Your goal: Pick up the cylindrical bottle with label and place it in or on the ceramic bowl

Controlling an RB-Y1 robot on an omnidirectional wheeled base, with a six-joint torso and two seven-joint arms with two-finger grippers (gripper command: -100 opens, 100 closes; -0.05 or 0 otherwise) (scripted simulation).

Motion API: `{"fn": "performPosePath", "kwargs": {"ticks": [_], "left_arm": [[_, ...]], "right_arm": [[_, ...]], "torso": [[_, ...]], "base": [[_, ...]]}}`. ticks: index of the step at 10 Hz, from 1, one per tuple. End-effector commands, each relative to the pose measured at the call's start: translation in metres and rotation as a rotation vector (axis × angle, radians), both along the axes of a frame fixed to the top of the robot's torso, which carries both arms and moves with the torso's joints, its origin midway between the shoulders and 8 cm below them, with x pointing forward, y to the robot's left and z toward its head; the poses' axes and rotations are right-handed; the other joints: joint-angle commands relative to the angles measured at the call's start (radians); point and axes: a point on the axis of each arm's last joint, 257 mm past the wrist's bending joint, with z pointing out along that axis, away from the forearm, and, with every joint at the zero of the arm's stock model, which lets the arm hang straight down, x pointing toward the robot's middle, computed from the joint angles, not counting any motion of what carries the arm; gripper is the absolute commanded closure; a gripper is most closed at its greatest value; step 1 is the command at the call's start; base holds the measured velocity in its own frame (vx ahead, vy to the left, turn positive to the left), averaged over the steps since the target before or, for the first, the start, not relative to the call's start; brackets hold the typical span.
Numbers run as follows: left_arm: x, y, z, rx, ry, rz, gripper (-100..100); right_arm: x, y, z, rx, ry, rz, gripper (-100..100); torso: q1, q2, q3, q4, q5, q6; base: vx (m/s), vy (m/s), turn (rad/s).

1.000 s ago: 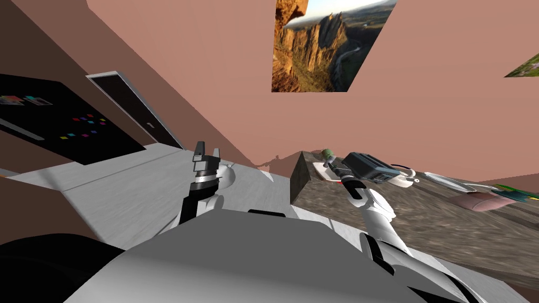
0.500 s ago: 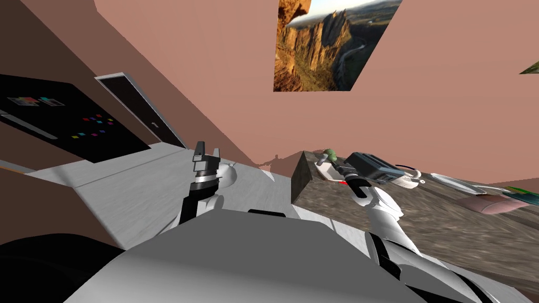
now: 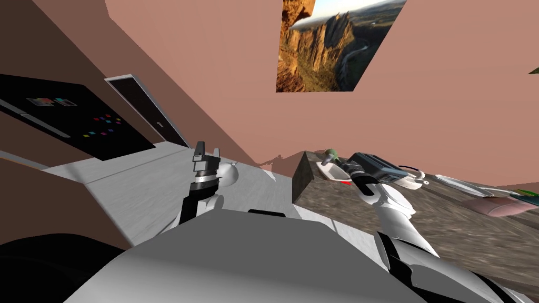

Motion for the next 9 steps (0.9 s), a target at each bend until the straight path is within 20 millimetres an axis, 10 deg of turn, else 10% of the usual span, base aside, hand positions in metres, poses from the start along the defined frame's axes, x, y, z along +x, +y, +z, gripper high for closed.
{"fn": "performPosePath", "kwargs": {"ticks": [1,3,4,9], "left_arm": [[0.0,0.0,0.0,0.0,0.0,0.0,0],[0.0,0.0,0.0,0.0,0.0,0.0,0],[0.0,0.0,0.0,0.0,0.0,0.0,0],[0.0,0.0,0.0,0.0,0.0,0.0,0]], "right_arm": [[0.0009,-0.0078,0.0114,-0.001,-0.003,-0.008,-100],[-0.0002,-0.0104,0.0113,-0.003,-0.003,-0.009,-100],[-0.0004,-0.0109,0.0119,-0.001,-0.004,-0.01,0],[-0.0004,-0.0109,0.0118,-0.001,-0.004,-0.01,0]], "torso": [[0.0,0.0,0.0,0.0,0.0,0.0],[0.001,0.001,0.001,0.0,0.0,0.0],[-0.001,0.0,0.0,0.0,0.0,0.0],[-0.002,-0.002,-0.001,-0.001,-0.001,0.0]], "base": [[-0.047,0.04,0.041],[-0.032,0.027,0.023],[0.0,0.0,0.0],[0.0,0.0,0.0]]}}
